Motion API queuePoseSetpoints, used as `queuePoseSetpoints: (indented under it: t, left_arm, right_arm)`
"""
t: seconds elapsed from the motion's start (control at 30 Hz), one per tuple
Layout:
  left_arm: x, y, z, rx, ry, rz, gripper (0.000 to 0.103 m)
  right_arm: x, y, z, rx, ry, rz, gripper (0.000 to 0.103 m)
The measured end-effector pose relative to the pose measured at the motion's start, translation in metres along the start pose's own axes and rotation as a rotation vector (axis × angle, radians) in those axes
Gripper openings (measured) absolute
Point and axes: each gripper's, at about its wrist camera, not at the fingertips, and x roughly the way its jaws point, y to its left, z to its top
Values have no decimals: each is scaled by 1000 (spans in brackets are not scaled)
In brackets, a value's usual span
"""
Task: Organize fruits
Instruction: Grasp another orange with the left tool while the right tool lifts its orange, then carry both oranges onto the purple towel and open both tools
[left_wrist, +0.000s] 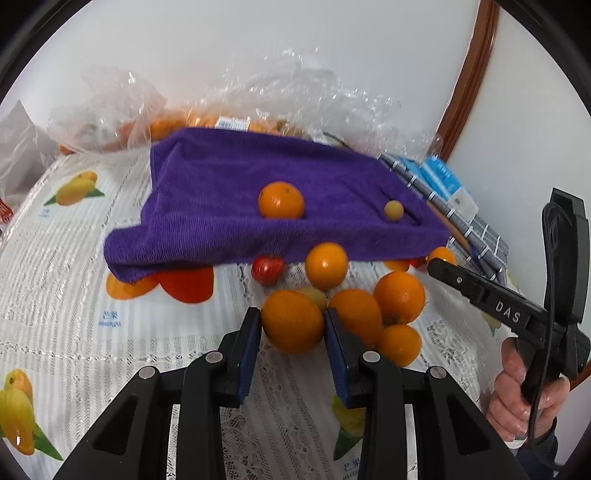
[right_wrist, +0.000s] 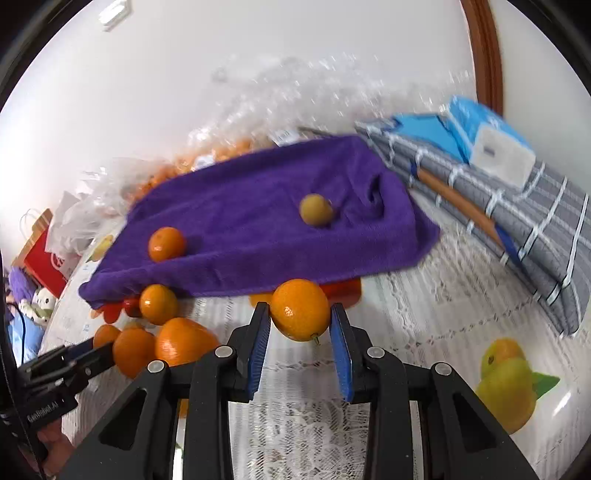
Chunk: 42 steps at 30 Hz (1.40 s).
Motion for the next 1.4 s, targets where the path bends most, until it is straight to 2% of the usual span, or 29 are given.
queuePoseSetpoints:
  t: [0.2, 0.63, 0.77, 0.93, 1.13, 1.27, 1.4]
  left_arm:
    - [-10, -5, 0, 24, -60, -12, 33]
    - [-14, 5, 3, -42, -106, 21, 33]
    - [-17, 1, 4, -9, -125, 35, 33]
    - [-21, -7, 4, 30, -125, -1, 33]
    - [-29, -8, 6, 32, -156, 0, 33]
    - [-35, -5, 17, 7, -163, 29, 33]
    - [-42, 1, 44, -25, -198, 35, 33]
  right_arm:
    - [-6, 7, -1, -41, -31, 16, 33]
    - [-15, 29, -5, -147, -80, -8, 33]
    - [-20, 36, -7, -190, -105, 6, 33]
    - [-24, 31, -8, -168, -120, 23, 33]
    - [-23, 25, -6, -124, -113, 56, 33]
    - [-25, 26, -2, -111, -116, 55, 33]
    - [-32, 35, 15, -138, -134, 59, 33]
